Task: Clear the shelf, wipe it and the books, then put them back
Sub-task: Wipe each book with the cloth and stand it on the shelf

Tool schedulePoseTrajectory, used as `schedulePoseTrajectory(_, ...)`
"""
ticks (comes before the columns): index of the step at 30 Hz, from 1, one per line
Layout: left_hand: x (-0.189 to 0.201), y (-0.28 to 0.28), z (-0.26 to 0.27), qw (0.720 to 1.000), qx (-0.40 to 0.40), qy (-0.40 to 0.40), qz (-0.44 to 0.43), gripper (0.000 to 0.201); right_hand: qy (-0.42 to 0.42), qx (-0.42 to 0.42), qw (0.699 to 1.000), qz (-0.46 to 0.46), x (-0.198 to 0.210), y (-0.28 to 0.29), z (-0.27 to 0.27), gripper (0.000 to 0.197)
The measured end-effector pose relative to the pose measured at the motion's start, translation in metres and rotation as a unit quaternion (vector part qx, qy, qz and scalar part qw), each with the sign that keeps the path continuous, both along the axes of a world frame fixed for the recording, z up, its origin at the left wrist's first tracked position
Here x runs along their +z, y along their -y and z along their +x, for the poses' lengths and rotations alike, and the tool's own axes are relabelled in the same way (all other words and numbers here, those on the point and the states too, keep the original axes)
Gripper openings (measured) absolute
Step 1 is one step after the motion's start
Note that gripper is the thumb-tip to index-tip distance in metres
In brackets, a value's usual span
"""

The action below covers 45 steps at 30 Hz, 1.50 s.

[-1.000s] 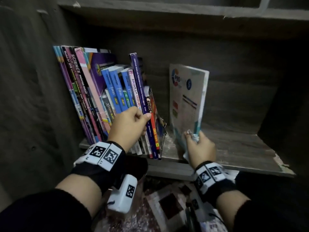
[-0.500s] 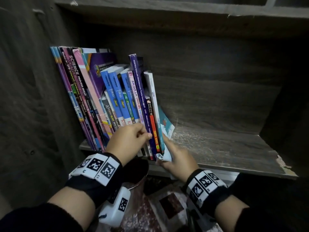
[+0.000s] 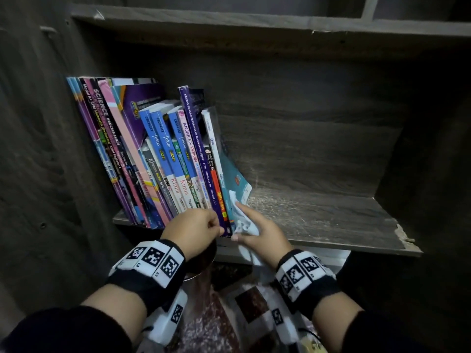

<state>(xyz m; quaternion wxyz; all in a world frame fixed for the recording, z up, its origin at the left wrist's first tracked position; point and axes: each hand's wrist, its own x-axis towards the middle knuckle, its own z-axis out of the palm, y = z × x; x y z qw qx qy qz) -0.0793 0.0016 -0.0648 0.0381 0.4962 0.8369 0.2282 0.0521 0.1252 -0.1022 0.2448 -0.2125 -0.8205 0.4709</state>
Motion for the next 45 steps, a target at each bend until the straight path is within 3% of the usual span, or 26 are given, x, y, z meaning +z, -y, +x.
schedulePoseTrajectory(4,-0.022,-0.01,0.022,0.991,-0.07,-0.037,-0.111,0.019,-0.008,-0.01,0.997,-0.074,-0.024,-0.008,0.051,0.057)
schedulePoseTrajectory(8,-0.059,-0.031,0.048,0.972,-0.125,-0.039,-0.197,0.018,0.103,-0.106,0.984,-0.103,-0.072,-0.04,0.116,0.05)
schedulePoseTrajectory(13,-0.116,-0.06,0.088,0.958,-0.142,0.026,-0.249,0.016,0.325,-0.261,0.908,-0.046,-0.134,-0.082,0.183,0.055)
schedulePoseTrajectory(17,-0.174,-0.077,0.119,0.954,-0.123,0.13,-0.241,0.021,0.362,-0.3,0.879,-0.082,-0.174,-0.078,0.211,0.062)
schedulePoseTrajectory(20,-0.212,-0.083,0.14,0.936,-0.125,0.221,-0.243,0.031,0.351,-0.279,0.885,-0.126,-0.199,-0.065,0.218,0.083)
schedulePoseTrajectory(23,-0.241,-0.083,0.162,0.923,-0.1,0.271,-0.254,0.039,0.433,-0.249,0.859,-0.111,-0.224,-0.054,0.22,0.098)
schedulePoseTrajectory(30,-0.251,-0.086,0.187,0.909,-0.049,0.34,-0.234,0.042,0.509,-0.222,0.827,-0.089,-0.224,-0.043,0.217,0.076)
schedulePoseTrajectory(32,-0.264,-0.087,0.183,0.899,-0.019,0.377,-0.223,0.027,0.513,-0.211,0.826,-0.099,-0.222,-0.039,0.214,0.076)
schedulePoseTrajectory(34,-0.287,-0.089,0.179,0.885,0.004,0.419,-0.204,0.027,0.512,-0.205,0.828,-0.099,-0.223,-0.031,0.21,0.076)
schedulePoseTrajectory(37,-0.256,-0.077,0.186,0.877,0.034,0.458,-0.141,0.012,0.497,-0.197,0.84,-0.089,-0.226,-0.012,0.199,0.073)
schedulePoseTrajectory(39,-0.249,-0.073,0.187,0.868,0.05,0.489,-0.068,0.01,0.473,-0.166,0.862,-0.075,-0.229,0.005,0.188,0.073)
schedulePoseTrajectory(42,-0.235,-0.065,0.183,0.886,0.033,0.462,0.0,0.026,0.366,-0.11,0.923,-0.033,-0.235,0.025,0.173,0.095)
schedulePoseTrajectory(45,-0.215,-0.057,0.177,0.884,-0.046,0.463,0.039,0.028,0.223,-0.145,0.961,-0.069,-0.226,0.032,0.169,0.077)
